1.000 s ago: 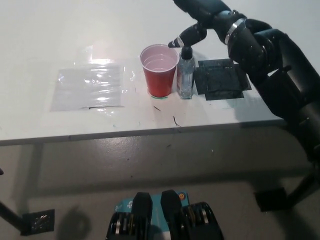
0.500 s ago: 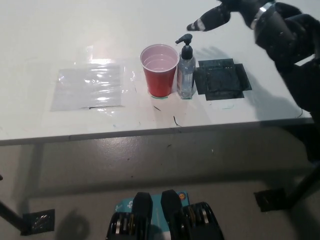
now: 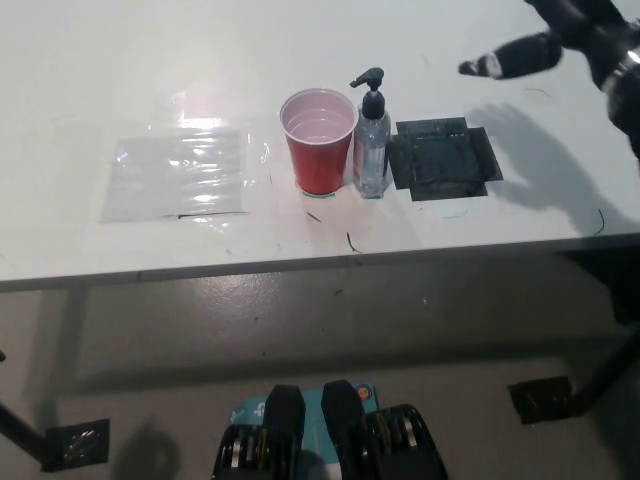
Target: The robot uses its right hand to press the hand soap kept in the middle of the table to get liquid hand soap out
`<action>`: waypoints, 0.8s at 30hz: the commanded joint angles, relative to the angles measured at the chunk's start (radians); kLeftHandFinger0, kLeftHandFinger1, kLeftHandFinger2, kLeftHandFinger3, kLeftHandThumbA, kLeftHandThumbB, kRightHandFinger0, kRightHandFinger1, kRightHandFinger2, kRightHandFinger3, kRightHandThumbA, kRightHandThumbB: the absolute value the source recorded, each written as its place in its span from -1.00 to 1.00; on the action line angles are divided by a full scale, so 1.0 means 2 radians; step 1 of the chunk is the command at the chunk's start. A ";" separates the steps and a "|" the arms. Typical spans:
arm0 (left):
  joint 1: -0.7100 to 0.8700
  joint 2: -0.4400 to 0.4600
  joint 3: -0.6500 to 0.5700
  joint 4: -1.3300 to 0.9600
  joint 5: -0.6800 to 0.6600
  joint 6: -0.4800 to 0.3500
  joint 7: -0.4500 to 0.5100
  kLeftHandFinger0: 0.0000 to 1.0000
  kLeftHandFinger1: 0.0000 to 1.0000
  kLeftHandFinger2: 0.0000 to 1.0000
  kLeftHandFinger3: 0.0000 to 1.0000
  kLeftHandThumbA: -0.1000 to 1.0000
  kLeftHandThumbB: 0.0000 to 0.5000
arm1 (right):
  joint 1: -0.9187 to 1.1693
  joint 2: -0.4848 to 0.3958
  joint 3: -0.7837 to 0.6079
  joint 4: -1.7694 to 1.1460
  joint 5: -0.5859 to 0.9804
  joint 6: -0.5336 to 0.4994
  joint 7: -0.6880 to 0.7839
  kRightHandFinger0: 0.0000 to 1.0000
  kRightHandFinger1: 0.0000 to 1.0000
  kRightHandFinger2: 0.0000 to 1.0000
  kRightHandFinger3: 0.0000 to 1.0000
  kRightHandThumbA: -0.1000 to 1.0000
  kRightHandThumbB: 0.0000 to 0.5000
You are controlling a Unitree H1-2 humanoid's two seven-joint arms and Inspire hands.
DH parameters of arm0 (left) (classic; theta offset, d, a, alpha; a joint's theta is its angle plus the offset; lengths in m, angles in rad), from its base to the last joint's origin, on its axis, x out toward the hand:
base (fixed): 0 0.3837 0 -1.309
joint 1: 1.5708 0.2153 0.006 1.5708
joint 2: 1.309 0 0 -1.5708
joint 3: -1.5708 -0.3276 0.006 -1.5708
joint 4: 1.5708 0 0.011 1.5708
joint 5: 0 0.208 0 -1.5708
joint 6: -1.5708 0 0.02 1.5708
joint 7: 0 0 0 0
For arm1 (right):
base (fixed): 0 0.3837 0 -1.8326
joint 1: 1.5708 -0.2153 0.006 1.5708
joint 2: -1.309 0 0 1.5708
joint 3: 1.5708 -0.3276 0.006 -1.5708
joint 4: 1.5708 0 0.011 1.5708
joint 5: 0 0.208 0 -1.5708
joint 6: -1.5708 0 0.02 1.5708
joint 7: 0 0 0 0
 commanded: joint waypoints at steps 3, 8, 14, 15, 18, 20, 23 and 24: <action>-0.002 0.010 0.010 -0.010 -0.004 0.009 0.002 1.00 1.00 1.00 0.75 -0.20 -1.00 | 0.043 -0.019 -0.047 -0.055 0.040 -0.009 -0.019 1.00 1.00 1.00 1.00 1.00 0.50; 0.000 0.010 0.012 -0.011 -0.006 0.009 0.005 1.00 1.00 1.00 0.77 -0.22 -1.00 | 0.092 -0.013 -0.082 -0.096 0.053 0.008 -0.022 1.00 1.00 1.00 1.00 1.00 0.31; -0.002 0.005 0.016 -0.009 -0.001 0.009 0.003 1.00 1.00 1.00 0.74 -0.23 -1.00 | 0.166 -0.002 -0.128 -0.149 0.080 0.025 -0.031 1.00 1.00 1.00 1.00 1.00 0.02; -0.002 0.006 0.015 -0.009 -0.001 0.009 0.003 1.00 1.00 1.00 0.73 -0.22 -1.00 | 0.174 0.000 -0.134 -0.151 0.083 0.026 -0.033 1.00 1.00 1.00 1.00 1.00 0.06; -0.002 0.004 0.016 -0.011 0.005 0.009 0.002 1.00 1.00 1.00 0.83 -0.18 -1.00 | 0.194 0.004 -0.147 -0.153 0.085 0.017 -0.045 1.00 1.00 1.00 1.00 1.00 0.03; -0.002 0.005 0.016 -0.011 -0.004 0.009 0.005 1.00 1.00 1.00 0.78 -0.20 -1.00 | 0.222 0.011 -0.160 -0.149 0.095 0.000 -0.058 1.00 1.00 1.00 1.00 1.00 -0.03; -0.002 0.001 0.021 -0.011 -0.004 0.009 0.005 1.00 1.00 1.00 0.70 -0.25 -1.00 | 0.244 0.017 -0.169 -0.149 0.098 0.000 -0.064 1.00 1.00 1.00 1.00 1.00 0.01; -0.002 0.001 0.020 -0.012 -0.001 0.009 0.003 1.00 1.00 1.00 0.78 -0.22 -1.00 | 0.265 0.025 -0.177 -0.153 0.098 0.004 -0.072 1.00 1.00 1.00 1.00 1.00 0.00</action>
